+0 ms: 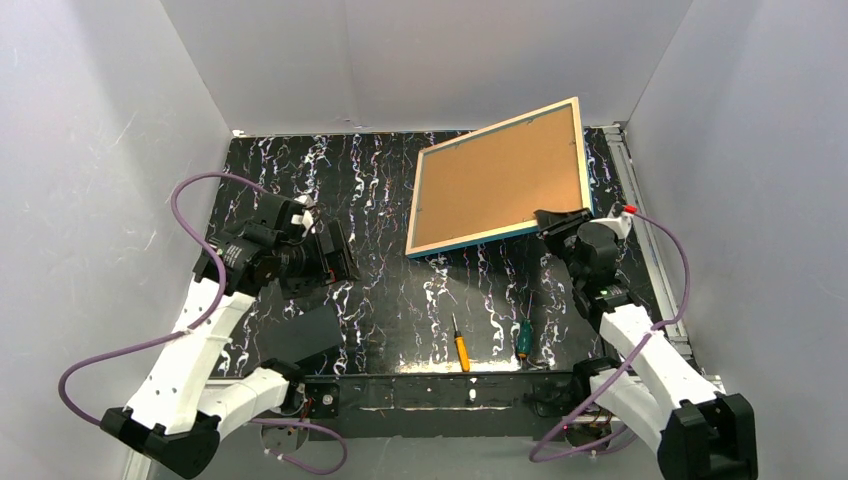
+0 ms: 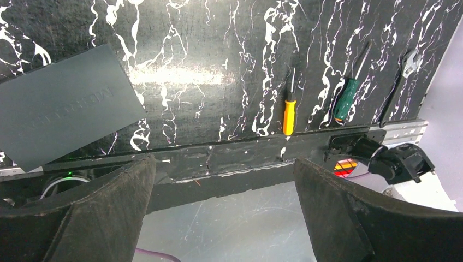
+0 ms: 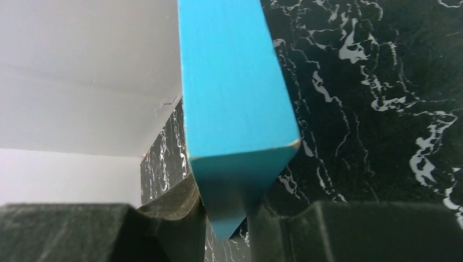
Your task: Take the photo out of the frame
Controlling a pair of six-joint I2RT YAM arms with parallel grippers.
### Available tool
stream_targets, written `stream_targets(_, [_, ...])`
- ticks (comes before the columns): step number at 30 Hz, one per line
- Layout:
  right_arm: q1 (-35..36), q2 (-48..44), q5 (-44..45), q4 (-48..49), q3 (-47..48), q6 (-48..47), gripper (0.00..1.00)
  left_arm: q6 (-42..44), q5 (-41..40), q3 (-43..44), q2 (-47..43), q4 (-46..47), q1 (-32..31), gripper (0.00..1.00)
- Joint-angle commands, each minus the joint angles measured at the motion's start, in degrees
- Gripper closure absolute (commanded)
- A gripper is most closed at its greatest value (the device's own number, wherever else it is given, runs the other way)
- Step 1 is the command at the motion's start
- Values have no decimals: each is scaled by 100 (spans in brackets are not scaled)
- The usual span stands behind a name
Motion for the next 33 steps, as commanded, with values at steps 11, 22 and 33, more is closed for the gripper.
stream_targets(11, [-2587,1668,-2638,638,-484,-1318,99,-7,150,-425,-101,-186,-222,2])
stream_targets(22, [-3061,2627,-3089,24,4,-1566,55,-83,195,-597,-118,-131,-253,2])
stream_targets(33, [-2876,1641,-2620,-2977,570,-1933,17,-122,376,-883,106,142,-318,2])
